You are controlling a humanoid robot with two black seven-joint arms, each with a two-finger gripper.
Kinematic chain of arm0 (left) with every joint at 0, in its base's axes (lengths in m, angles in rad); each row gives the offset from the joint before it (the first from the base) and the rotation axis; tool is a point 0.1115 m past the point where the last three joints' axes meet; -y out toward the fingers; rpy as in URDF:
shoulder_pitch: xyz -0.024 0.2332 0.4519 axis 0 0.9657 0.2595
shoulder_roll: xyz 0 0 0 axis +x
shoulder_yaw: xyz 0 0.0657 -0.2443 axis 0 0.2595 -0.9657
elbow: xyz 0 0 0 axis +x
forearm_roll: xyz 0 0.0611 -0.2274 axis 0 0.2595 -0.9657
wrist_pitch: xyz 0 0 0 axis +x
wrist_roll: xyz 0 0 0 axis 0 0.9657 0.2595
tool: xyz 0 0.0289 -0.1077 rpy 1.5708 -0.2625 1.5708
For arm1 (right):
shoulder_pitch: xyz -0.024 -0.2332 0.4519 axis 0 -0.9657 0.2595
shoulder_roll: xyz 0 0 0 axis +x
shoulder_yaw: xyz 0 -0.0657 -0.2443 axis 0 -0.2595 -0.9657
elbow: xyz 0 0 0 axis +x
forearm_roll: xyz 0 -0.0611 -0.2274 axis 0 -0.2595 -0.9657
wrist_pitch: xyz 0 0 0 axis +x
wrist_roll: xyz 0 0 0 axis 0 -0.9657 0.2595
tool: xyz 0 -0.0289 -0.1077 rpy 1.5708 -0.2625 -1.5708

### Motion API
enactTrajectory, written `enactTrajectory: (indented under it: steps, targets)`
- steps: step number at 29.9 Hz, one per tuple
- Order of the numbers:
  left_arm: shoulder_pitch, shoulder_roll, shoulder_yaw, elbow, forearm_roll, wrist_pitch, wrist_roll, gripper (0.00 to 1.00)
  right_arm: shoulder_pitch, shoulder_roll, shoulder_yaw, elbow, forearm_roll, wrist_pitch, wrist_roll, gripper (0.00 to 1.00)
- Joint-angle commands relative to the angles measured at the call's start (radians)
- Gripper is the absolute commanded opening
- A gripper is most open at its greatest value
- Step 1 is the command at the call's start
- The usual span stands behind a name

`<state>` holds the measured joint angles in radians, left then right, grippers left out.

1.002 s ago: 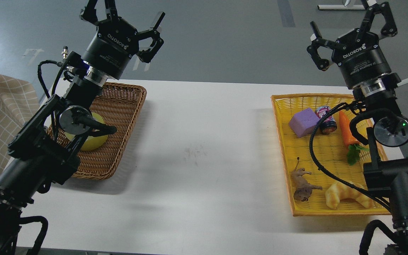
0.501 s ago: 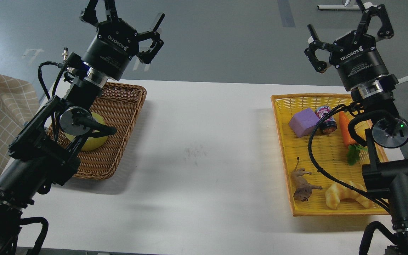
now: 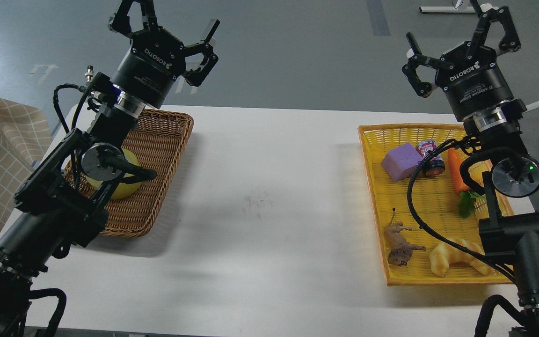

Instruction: Place and transfer tape with both arms

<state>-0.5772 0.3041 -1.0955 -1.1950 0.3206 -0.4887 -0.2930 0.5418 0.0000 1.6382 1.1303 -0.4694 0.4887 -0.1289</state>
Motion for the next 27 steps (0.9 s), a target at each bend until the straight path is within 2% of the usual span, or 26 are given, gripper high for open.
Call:
enactTrajectory:
  steps: [1, 27]
  targets:
    - [0.000, 0.000, -0.001, 0.002, 0.000, 0.000, 0.000, 0.98, -0.002, 0.000, 0.002, 0.000, 0.000, 0.000, 0.000, 1.00]
    - [0.013, -0.025, 0.000, 0.028, 0.002, 0.000, 0.000, 0.98, -0.019, 0.000, 0.006, -0.003, 0.000, 0.000, 0.005, 1.00]
